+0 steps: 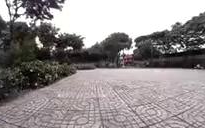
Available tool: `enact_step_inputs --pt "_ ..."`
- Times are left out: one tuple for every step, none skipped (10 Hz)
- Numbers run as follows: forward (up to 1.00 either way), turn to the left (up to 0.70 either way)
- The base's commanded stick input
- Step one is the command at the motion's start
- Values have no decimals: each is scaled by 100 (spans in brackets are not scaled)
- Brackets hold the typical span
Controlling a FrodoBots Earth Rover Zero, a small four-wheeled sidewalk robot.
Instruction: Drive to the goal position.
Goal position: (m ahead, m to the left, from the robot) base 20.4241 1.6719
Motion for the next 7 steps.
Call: enact_step_inputs --pt "70 0" --pt "70 0" --pt "70 0" --pt "70 0" --pt "70 0" --pt "70 0" --pt "70 0"
